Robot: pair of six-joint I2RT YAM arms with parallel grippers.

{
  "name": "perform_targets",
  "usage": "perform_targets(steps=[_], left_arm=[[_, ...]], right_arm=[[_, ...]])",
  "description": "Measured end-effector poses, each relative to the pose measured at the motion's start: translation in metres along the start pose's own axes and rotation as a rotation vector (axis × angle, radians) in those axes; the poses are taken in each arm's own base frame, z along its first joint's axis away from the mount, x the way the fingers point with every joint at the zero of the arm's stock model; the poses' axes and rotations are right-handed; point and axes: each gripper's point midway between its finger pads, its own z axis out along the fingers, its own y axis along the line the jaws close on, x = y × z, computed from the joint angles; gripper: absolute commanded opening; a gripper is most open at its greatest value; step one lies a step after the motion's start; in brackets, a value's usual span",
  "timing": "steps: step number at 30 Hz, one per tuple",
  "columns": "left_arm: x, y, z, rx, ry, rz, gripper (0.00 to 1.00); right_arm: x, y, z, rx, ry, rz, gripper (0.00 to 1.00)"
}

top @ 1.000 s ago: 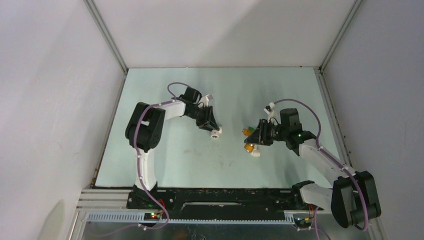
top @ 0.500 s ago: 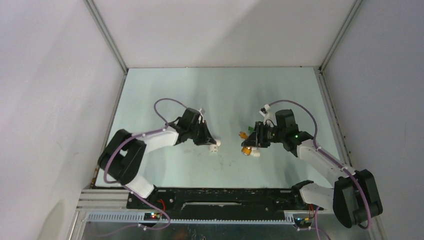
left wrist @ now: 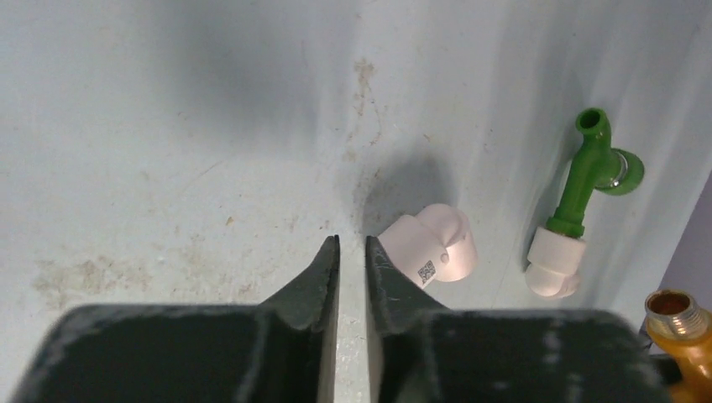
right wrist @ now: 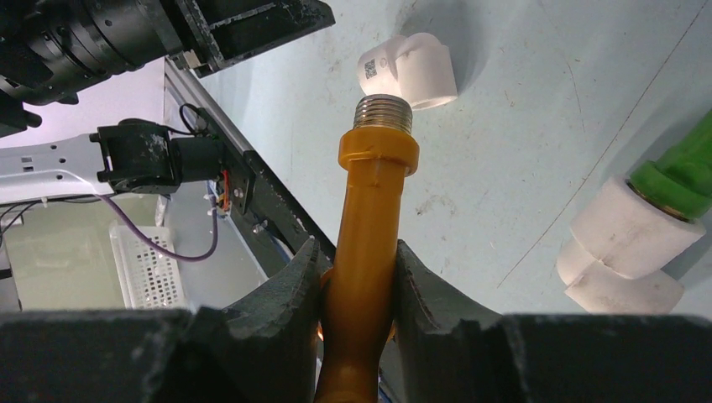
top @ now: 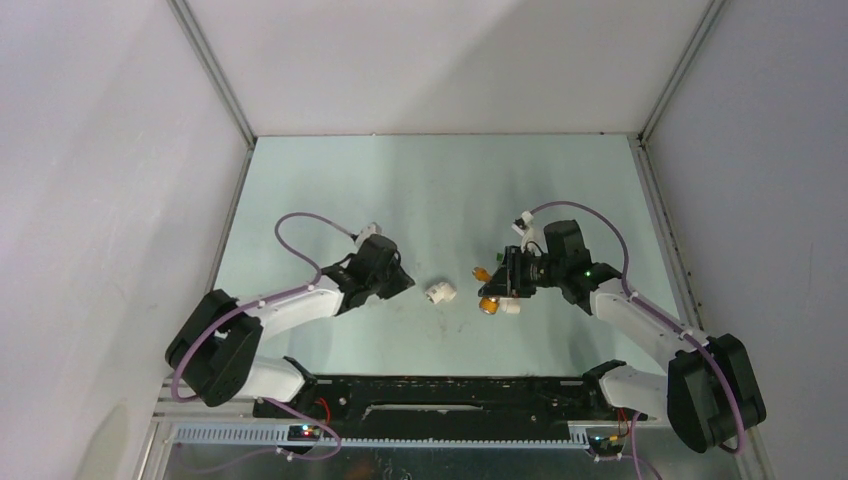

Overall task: Install the water faucets
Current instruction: Move the adaptor to the center of the board.

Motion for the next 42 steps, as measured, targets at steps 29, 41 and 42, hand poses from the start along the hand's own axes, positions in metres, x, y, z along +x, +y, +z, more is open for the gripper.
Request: perform_targets(steps=[29, 41, 42], left_arm=[[0.118, -0.087, -0.005, 0.394, 0.342, 0.248, 0.81], [0.067, -0.094, -0.008, 0.415, 0.315, 0.300, 0.89], [0.060, -0.087, -0.008, 0.410, 0.316, 0.316, 0.87]], right_arm=[[-0.002, -0.036, -0.026, 0.124, -0.061, 0.096, 0.00], [0.017, -0.041, -0.029, 0.128, -0.001, 0.110, 0.00], [0.022, -0.038, -0.028, 0.120, 0.019, 0.105, 0.00]])
